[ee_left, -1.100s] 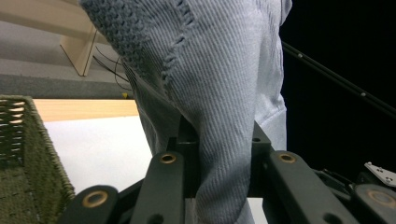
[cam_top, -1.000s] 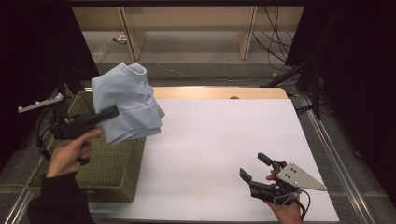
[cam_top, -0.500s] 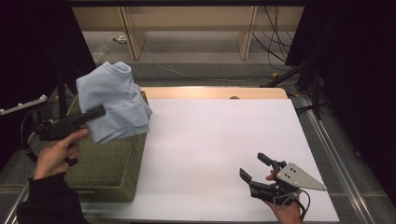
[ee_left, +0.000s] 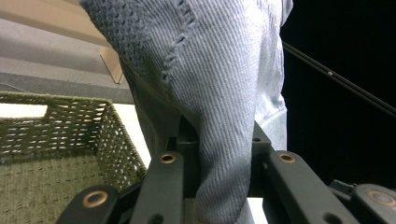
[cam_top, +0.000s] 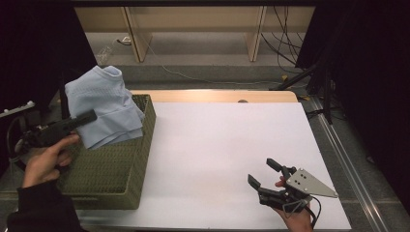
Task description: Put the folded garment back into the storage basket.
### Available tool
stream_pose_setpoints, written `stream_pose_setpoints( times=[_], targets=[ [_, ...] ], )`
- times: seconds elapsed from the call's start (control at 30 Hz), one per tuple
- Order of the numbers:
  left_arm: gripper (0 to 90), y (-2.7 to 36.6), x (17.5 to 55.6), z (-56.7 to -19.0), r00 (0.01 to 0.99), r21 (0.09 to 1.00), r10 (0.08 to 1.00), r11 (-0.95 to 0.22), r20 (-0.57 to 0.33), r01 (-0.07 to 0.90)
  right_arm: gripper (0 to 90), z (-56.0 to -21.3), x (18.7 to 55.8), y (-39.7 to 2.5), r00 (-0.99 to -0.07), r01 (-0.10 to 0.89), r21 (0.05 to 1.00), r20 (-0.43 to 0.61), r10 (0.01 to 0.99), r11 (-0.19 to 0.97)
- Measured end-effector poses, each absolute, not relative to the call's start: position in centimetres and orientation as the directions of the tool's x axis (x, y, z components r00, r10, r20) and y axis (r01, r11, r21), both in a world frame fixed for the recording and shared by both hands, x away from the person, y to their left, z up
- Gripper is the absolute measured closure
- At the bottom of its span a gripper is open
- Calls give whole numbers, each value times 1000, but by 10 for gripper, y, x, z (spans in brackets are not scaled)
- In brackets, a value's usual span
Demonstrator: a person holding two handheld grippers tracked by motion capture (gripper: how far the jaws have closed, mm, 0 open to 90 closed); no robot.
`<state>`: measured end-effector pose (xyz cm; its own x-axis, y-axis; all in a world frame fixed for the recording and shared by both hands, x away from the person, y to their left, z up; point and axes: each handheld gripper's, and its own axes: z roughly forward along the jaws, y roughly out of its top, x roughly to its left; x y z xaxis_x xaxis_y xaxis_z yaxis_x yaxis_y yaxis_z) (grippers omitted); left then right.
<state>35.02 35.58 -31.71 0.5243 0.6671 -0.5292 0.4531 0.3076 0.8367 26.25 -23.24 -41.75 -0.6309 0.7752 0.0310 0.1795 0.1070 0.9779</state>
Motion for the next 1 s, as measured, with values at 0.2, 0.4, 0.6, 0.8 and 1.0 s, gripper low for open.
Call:
stream_pose_setpoints(
  times=[0.2, 0.4, 0.6, 0.8, 1.0],
  targets=[
    [743, 363, 352, -322, 513, 827, 667, 309, -541, 470, 215, -417, 262, -232, -631, 180, 978, 30, 775, 109],
    [743, 369, 353, -327, 490, 823, 686, 300, -537, 482, 215, -417, 262, -232, -631, 180, 978, 32, 775, 106],
    [743, 375, 356, -334, 472, 816, 700, 286, -536, 503, 215, -417, 262, -232, -631, 181, 978, 32, 775, 107],
    [742, 379, 360, -342, 453, 798, 701, 282, -551, 533, 215, -417, 262, -232, -631, 183, 977, 33, 775, 107],
    [743, 379, 365, -352, 421, 783, 730, 250, -539, 569, 215, -417, 263, -232, -632, 182, 977, 32, 774, 108]
  ],
)
